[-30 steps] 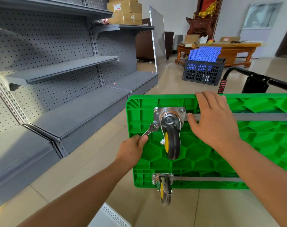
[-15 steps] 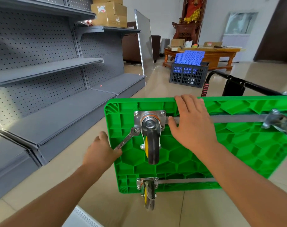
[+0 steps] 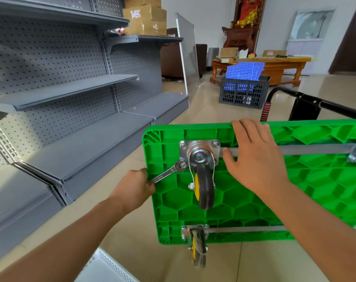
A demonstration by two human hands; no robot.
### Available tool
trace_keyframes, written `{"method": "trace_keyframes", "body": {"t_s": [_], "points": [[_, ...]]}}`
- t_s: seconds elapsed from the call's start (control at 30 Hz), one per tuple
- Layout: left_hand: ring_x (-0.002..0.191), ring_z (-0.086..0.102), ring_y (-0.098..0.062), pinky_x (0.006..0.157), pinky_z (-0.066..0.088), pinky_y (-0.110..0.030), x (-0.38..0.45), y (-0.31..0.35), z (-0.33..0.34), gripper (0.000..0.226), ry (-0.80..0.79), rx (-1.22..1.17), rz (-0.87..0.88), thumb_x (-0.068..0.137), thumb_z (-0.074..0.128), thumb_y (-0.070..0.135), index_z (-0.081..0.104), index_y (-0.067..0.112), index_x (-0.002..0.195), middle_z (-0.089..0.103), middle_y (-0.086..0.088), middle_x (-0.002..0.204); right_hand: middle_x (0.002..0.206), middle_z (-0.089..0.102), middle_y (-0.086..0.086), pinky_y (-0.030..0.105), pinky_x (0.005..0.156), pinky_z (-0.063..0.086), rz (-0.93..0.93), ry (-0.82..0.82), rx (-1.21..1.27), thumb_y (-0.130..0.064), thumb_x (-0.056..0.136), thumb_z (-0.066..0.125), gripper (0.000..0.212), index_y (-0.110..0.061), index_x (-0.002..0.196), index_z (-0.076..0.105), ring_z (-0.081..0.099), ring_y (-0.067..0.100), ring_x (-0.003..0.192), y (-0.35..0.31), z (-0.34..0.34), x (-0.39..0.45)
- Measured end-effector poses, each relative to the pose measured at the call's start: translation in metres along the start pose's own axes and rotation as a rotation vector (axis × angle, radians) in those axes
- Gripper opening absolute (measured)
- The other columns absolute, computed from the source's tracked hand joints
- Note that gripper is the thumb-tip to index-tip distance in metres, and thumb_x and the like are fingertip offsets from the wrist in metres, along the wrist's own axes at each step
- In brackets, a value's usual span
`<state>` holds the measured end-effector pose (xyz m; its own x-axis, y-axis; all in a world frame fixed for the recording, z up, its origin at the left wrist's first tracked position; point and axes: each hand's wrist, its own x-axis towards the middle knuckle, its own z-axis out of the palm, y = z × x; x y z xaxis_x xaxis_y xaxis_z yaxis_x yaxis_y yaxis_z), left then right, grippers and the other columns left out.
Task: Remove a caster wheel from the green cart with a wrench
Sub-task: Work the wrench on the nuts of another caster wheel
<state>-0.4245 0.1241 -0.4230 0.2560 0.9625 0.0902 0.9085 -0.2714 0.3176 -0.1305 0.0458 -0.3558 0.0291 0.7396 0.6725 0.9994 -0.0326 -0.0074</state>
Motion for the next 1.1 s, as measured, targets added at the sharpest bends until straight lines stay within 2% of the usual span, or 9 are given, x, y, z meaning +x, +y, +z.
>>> {"method": "trace_keyframes", "body": {"t_s": [0.13, 0.23, 0.43, 0.57, 0.67, 0.8, 0.93, 1.03, 1.1], "points": [[0.065, 0.055, -0.023, 0.055, 0.037, -0.032, 0.0, 0.002, -0.004, 0.019, -0.053, 0.082, 0.023, 0.095, 0.053, 0.03, 0.052, 0.016, 0.082, 0.055, -0.004, 0.075, 0.141, 0.048, 0.012, 0.054, 0.121, 0.024, -0.006, 0.042, 0.013, -0.038, 0.089, 0.059, 0.066, -0.007, 0.145, 0.044, 0.038, 0.034, 0.138, -0.001, 0.002, 0.0], [0.065, 0.052, -0.019, 0.057, 0.038, -0.032, -0.002, 0.01, -0.007, 0.031, -0.079, 0.168, -0.012, 0.101, 0.048, 0.036, 0.045, 0.021, 0.074, 0.048, -0.001, 0.074, 0.141, 0.048, 0.012, 0.054, 0.121, 0.025, -0.008, 0.056, 0.011, -0.037, 0.088, 0.061, 0.066, -0.007, 0.144, 0.045, 0.039, 0.034, 0.138, 0.0, 0.001, -0.001], [0.078, 0.06, -0.03, 0.067, 0.044, -0.036, -0.024, 0.014, 0.008, 0.037, -0.118, 0.002, 0.005, 0.106, 0.037, 0.048, 0.048, 0.016, 0.093, 0.056, -0.004, 0.082, 0.143, 0.047, 0.011, 0.053, 0.121, 0.024, -0.001, 0.031, 0.013, -0.038, 0.088, 0.06, 0.066, -0.008, 0.146, 0.043, 0.037, 0.034, 0.139, 0.0, -0.001, -0.001], [0.077, 0.054, -0.03, 0.069, 0.045, -0.038, -0.04, 0.023, 0.015, 0.044, -0.025, -0.1, -0.026, 0.104, 0.028, 0.057, 0.049, 0.019, 0.095, 0.057, -0.004, 0.083, 0.143, 0.047, 0.011, 0.052, 0.122, 0.024, -0.004, 0.026, 0.008, -0.038, 0.089, 0.06, 0.067, -0.007, 0.146, 0.042, 0.037, 0.034, 0.139, -0.001, -0.002, -0.001], [0.078, 0.055, -0.032, 0.071, 0.047, -0.039, -0.041, 0.026, 0.014, 0.044, 0.005, -0.167, -0.067, 0.102, 0.032, 0.061, 0.048, 0.024, 0.083, 0.06, -0.008, 0.083, 0.143, 0.047, 0.012, 0.053, 0.121, 0.024, 0.0, 0.025, 0.011, -0.037, 0.089, 0.061, 0.067, -0.007, 0.146, 0.043, 0.038, 0.034, 0.139, -0.002, -0.003, -0.001], [0.078, 0.059, -0.034, 0.068, 0.048, -0.038, -0.034, 0.02, 0.008, 0.051, 0.03, -0.216, -0.095, 0.098, 0.041, 0.065, 0.047, 0.021, 0.073, 0.061, -0.009, 0.076, 0.142, 0.048, 0.012, 0.054, 0.12, 0.025, -0.004, 0.017, 0.008, -0.037, 0.088, 0.062, 0.067, -0.007, 0.145, 0.043, 0.039, 0.034, 0.138, -0.001, -0.003, -0.001], [0.074, 0.058, -0.03, 0.063, 0.045, -0.035, -0.028, 0.018, 0.008, 0.052, 0.054, -0.229, -0.132, 0.095, 0.045, 0.067, 0.054, 0.019, 0.078, 0.059, -0.006, 0.073, 0.143, 0.047, 0.012, 0.053, 0.121, 0.025, -0.005, 0.002, 0.003, -0.038, 0.089, 0.061, 0.068, -0.007, 0.146, 0.042, 0.038, 0.034, 0.138, 0.0, -0.005, 0.0], [0.062, 0.052, -0.02, 0.051, 0.036, -0.033, -0.021, 0.015, 0.006, 0.057, 0.036, -0.194, -0.148, 0.091, 0.052, 0.069, 0.05, 0.015, 0.071, 0.055, -0.004, 0.068, 0.144, 0.047, 0.011, 0.053, 0.121, 0.025, -0.007, -0.006, 0.003, -0.038, 0.089, 0.06, 0.068, -0.007, 0.147, 0.041, 0.038, 0.033, 0.139, 0.0, -0.006, 0.0], [0.065, 0.057, -0.018, 0.053, 0.041, -0.032, -0.013, 0.009, 0.001, 0.057, 0.014, -0.172, -0.135, 0.085, 0.058, 0.071, 0.055, 0.015, 0.073, 0.061, -0.005, 0.07, 0.144, 0.046, 0.011, 0.053, 0.121, 0.025, -0.005, -0.015, -0.001, -0.039, 0.09, 0.059, 0.068, -0.008, 0.147, 0.041, 0.038, 0.033, 0.139, 0.0, -0.006, -0.001]]}}
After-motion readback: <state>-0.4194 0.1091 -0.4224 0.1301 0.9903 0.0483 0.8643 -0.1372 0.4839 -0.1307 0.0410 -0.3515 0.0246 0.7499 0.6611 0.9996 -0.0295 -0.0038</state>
